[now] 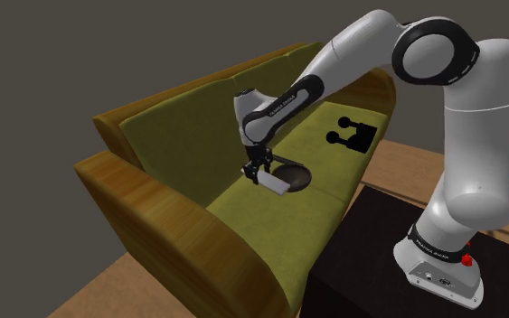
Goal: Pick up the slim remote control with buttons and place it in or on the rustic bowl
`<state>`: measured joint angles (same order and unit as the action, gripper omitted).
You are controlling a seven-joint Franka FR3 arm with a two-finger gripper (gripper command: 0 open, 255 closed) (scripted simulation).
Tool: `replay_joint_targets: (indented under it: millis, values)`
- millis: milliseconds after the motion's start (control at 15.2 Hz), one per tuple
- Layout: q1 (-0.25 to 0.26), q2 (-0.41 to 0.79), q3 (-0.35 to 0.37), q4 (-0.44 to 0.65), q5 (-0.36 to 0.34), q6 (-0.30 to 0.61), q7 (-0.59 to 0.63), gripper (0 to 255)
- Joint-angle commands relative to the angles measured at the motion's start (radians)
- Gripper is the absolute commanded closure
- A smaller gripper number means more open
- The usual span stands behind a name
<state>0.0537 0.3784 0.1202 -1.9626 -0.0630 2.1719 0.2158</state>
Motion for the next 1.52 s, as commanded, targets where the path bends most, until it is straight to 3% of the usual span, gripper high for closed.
replay_joint_targets:
  millis: [0, 792, 1452]
  values:
    - [-0.034, -0.027, -0.015, -0.037, 0.0, 0.011, -0.048, 255]
    - [-0.203, -0.098, -0.113, -0.135, -0.012, 0.049, -0.302, 255]
    - [-0.202, 0.0, -0.115, -0.149, -0.019, 0.161, -0.292, 255]
